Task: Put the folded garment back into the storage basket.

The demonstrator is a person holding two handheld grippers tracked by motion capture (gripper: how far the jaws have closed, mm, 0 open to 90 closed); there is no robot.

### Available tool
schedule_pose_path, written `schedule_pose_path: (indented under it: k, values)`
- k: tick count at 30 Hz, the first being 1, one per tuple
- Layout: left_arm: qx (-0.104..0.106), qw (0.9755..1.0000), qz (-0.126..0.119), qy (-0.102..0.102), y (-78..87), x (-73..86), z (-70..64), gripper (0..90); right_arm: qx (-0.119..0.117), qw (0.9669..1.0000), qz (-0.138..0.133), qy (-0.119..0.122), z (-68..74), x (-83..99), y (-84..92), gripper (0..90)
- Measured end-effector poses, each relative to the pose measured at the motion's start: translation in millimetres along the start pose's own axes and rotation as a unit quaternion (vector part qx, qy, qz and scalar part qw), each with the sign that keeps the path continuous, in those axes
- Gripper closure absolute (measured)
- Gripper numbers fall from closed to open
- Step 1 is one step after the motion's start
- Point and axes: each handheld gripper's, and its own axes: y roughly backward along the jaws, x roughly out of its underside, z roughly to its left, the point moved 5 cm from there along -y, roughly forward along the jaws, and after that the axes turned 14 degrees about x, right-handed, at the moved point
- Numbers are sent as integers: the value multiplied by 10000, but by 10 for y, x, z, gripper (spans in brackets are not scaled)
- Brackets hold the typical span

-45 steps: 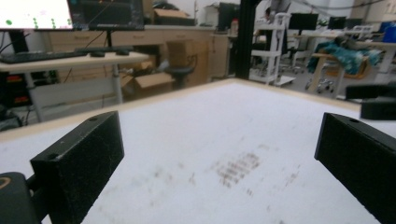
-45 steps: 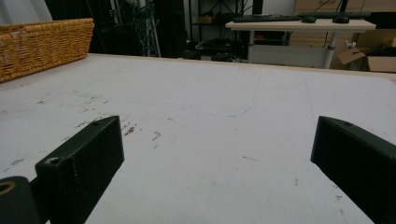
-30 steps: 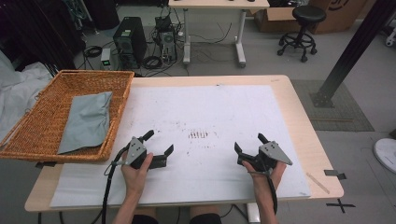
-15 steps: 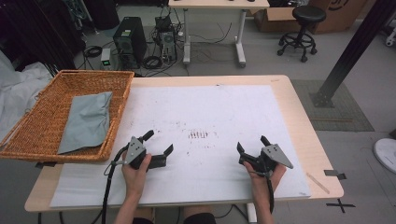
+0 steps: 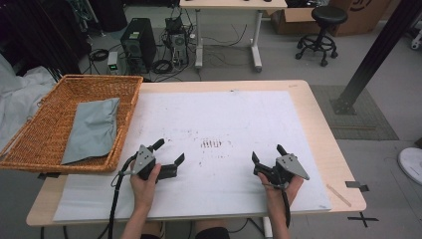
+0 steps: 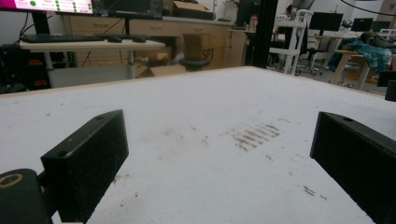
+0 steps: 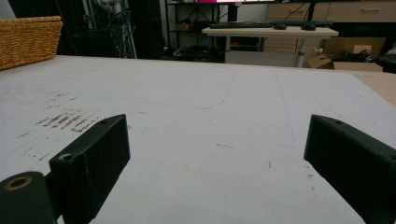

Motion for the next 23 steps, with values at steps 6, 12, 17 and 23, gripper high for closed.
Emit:
schedule_pose_path:
  k: [6, 12, 17, 23]
  values:
    - [2, 10000, 9, -13, -2, 0, -1, 49, 1, 10000, 15, -10, -2, 0, -2, 71]
    - [-10, 10000, 19, -90, -2, 1, -10, 49, -12, 10000, -53, 1, 1, -1, 8, 77]
    - [8, 10000, 22, -78, -2, 1, -9, 51, -8, 10000, -56, 41, 4, -1, 8, 77]
    - [1, 10000, 24, -92, -2, 1, -10, 53, -12, 9999, -95, -37, -6, -2, 14, 58]
